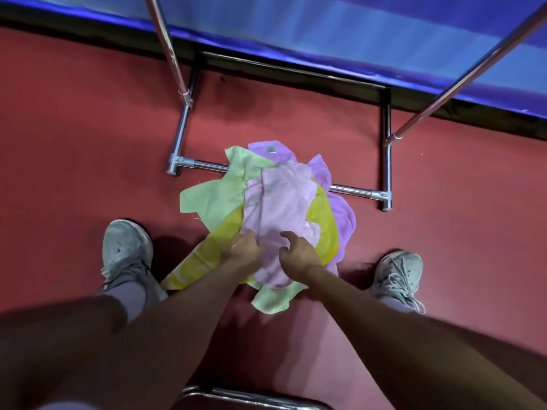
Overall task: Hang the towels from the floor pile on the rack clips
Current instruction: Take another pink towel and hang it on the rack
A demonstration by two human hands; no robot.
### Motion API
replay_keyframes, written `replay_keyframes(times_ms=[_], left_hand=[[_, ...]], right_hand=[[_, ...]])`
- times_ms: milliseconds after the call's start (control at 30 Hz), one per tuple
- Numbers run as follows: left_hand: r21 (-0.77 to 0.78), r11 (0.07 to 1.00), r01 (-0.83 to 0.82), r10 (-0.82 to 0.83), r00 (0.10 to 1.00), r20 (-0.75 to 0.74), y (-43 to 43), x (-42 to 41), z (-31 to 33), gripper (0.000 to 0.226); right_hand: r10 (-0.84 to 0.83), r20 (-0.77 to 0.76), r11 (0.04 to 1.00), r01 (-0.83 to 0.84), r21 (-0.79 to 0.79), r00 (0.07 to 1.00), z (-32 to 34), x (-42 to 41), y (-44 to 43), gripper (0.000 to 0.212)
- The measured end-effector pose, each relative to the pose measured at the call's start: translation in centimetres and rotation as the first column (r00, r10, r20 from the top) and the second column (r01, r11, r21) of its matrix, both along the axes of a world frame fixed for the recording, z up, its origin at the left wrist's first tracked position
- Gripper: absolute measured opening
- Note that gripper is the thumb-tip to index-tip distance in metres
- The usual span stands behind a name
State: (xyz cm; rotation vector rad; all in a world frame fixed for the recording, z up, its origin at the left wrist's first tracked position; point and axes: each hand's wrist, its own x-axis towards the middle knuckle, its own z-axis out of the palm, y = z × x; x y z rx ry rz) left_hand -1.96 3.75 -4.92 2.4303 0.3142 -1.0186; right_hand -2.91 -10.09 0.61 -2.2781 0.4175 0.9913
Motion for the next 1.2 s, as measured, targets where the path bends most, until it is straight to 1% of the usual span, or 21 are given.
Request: replay_keyframes(times_ms=[100,200,267,300,367,400,467,533,567,633,700,733,833,900,967,1000,1033,1100,1167,1200], left_hand=[[0.004,0.991,-0.134,0.134,0.991,-0.019,-2.0,-0.1,-1.6,0.038],[0.007,0.98,-0.197,0.197,0.979,-0.048,-3.4,0.2,-1.8,0.031],[0.032,0.975,-0.222,0.223,0.974,-0.037,-4.0,0.5,-1.6,0.031],[0.049,0.966,-0.254,0.255,0.967,-0.026,-4.1,0.7,-1.6,0.037],[0.09,0.939,-0.333,0.333,0.943,0.013,-3.9,1.1,-1.8,0.058],[0.109,0.936,-0.336,0.336,0.942,0.015,-3.8,1.4,-2.2,0.06],[0.101,0.956,-0.276,0.277,0.961,-0.002,-3.3,1.8,-3.0,0.046],[0.096,0.966,-0.24,0.237,0.971,0.038,-3.1,1.7,-2.6,0.03],[0.1,0.966,-0.239,0.233,0.97,0.065,-3.2,1.4,-2.3,0.026],[0.09,0.963,-0.253,0.243,0.963,0.116,-3.6,0.8,-1.2,0.026],[0.024,0.97,-0.241,0.237,0.965,0.112,-4.0,0.6,0.7,0.029],[-0.023,0.972,-0.234,0.235,0.966,0.107,-4.2,0.7,1.8,0.027],[-0.151,0.971,-0.184,0.211,0.96,0.184,-4.1,2.0,6.0,0.008],[-0.226,0.959,-0.171,0.229,0.937,0.264,-3.6,3.1,9.8,0.013],[-0.332,0.922,-0.201,0.301,0.91,0.286,-3.1,4.0,13.7,0.013],[-0.394,0.888,-0.236,0.356,0.896,0.265,-2.9,4.3,15.7,0.013],[-0.471,0.836,-0.282,0.424,0.877,0.227,-2.7,4.6,17.7,0.013],[-0.59,0.709,-0.385,0.55,0.826,0.122,-2.0,5.1,20.9,0.009],[-0.672,0.617,-0.41,0.6,0.797,0.064,-1.3,5.0,24.2,0.011],[-0.707,0.584,-0.399,0.594,0.804,0.037,-1.0,4.7,25.8,0.013]], right_hand=[[-0.058,0.001,0.998,0.058,-0.013,0.998,-0.9,-0.5,-0.3,0.048],[-0.103,0.022,0.995,0.103,0.005,0.994,-1.1,-0.6,-0.7,0.048],[-0.138,0.03,0.99,0.137,0.016,0.99,-0.8,-0.6,-1.1,0.048],[-0.15,0.035,0.989,0.149,0.021,0.988,-0.6,-0.6,-1.2,0.049],[-0.16,0.045,0.987,0.159,0.028,0.986,-0.4,-0.5,-1.4,0.049],[-0.164,0.052,0.986,0.162,0.031,0.985,-0.4,-0.5,-1.6,0.049],[-0.166,0.068,0.986,0.163,0.039,0.984,-0.3,-0.5,-1.9,0.048],[-0.163,0.073,0.986,0.16,0.037,0.984,-0.2,-0.5,-2.2,0.048],[-0.162,0.066,0.987,0.16,0.033,0.985,0.0,-0.7,-2.3,0.049],[-0.169,0.054,0.986,0.168,0.022,0.984,0.7,-0.8,-2.5,0.05],[-0.169,0.053,0.986,0.169,0.015,0.984,1.7,-0.8,-2.8,0.051],[-0.153,0.061,0.988,0.153,0.014,0.986,2.3,-0.6,-2.9,0.052],[-0.068,0.112,0.998,0.068,-0.003,0.991,4.9,0.2,-2.9,0.056],[-0.021,0.157,1.0,0.018,0.019,0.987,7.2,0.9,-2.9,0.056],[0.014,0.203,0.997,-0.029,0.069,0.979,10.0,1.4,-2.9,0.052],[0.029,0.241,0.993,-0.055,0.101,0.97,11.6,1.5,-2.9,0.048],[0.034,0.293,0.988,-0.078,0.137,0.956,13.1,1.7,-2.9,0.045],[0.023,0.382,0.97,-0.113,0.214,0.924,16.4,2.0,-2.9,0.038],[0.043,0.489,0.968,-0.157,0.194,0.871,18.9,2.3,-3.2,0.015],[0.044,0.554,0.97,-0.169,0.177,0.832,20.0,2.3,-3.4,0.008]])
